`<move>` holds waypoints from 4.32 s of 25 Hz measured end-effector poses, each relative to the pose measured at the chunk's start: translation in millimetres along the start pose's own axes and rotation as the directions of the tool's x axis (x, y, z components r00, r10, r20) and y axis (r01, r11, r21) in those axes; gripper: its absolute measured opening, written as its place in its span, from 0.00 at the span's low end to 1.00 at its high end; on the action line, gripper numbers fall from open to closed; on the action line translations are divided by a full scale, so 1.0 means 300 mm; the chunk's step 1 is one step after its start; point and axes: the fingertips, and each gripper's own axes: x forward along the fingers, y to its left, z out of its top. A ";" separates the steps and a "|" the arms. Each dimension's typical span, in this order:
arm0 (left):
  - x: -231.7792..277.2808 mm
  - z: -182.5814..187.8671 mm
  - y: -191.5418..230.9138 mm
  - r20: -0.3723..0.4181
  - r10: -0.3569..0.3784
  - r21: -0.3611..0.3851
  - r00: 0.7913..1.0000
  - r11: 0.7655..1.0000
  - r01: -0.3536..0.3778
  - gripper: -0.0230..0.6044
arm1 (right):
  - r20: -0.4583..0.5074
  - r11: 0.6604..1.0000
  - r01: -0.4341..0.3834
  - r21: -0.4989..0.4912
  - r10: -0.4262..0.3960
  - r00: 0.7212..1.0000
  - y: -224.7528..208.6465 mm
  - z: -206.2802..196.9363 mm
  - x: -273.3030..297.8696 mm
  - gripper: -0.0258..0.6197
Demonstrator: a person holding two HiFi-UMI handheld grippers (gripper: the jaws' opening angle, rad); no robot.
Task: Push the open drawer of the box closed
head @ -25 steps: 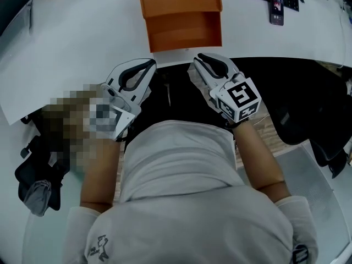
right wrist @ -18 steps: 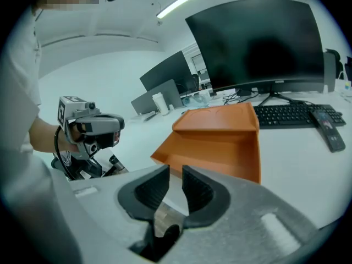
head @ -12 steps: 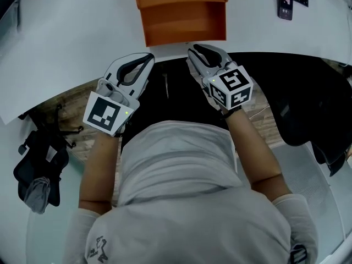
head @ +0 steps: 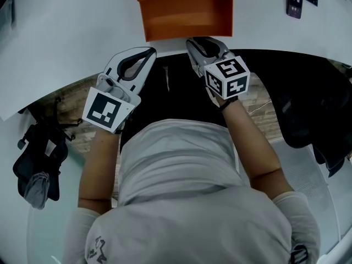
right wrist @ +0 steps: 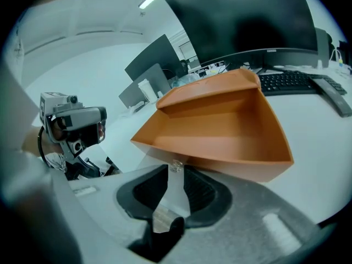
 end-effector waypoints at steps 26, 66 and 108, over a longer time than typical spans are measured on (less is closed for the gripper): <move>0.000 -0.005 0.028 -0.003 0.042 -0.028 0.999 0.999 -0.042 0.03 | -0.011 0.999 -0.034 -0.039 0.034 0.999 -0.001 0.031 0.025 0.14; 0.062 0.036 0.168 0.009 0.162 -0.078 0.987 0.984 -0.161 0.03 | -0.008 0.993 -0.085 -0.081 0.084 0.996 -0.137 0.334 0.187 0.14; -0.574 0.238 -0.101 0.158 0.115 0.252 0.981 0.956 -0.152 0.03 | 0.266 0.960 0.110 -0.257 -0.039 0.963 0.383 0.439 -0.465 0.17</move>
